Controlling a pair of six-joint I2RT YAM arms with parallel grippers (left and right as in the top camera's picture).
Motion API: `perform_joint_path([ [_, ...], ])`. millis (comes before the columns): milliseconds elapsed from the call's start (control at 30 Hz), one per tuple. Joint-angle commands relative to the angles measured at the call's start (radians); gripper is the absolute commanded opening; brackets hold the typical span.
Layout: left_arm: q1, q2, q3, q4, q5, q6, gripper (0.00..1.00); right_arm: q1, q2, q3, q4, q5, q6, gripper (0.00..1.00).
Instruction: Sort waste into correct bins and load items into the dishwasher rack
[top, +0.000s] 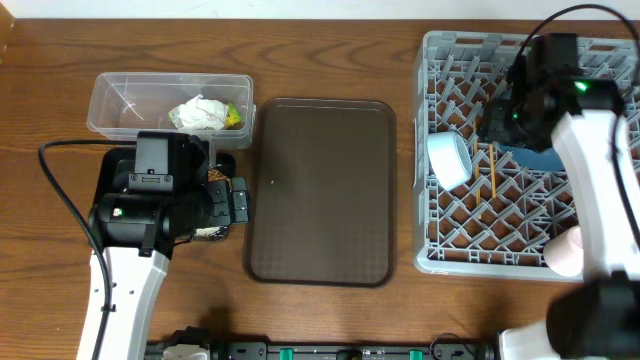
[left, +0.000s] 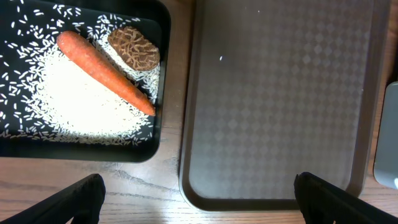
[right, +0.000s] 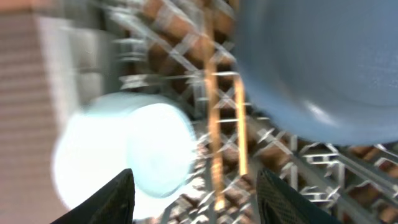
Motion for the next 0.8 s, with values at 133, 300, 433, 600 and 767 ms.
perform_joint_path([
  [133,0.0,0.002,0.0,-0.003,0.005,-0.002,0.98,0.135,-0.304,0.011,-0.045,-0.147,-0.01,0.99],
  [300,0.0,0.002,0.0,-0.003,0.005,-0.002,0.98,0.218,-0.443,0.011,-0.071,-0.153,-0.01,0.99],
  [433,0.0,0.002,0.0,-0.003,0.005,-0.002,0.98,0.24,-0.525,0.011,-0.127,-0.152,-0.011,0.99],
  [600,0.0,0.002,0.0,-0.003,0.005,-0.002,0.98,0.238,-0.617,0.011,-0.188,-0.075,-0.052,0.99],
  [767,0.0,0.002,0.0,-0.003,0.005,-0.002,0.98,0.238,-0.756,0.011,-0.2,0.011,-0.108,0.99],
])
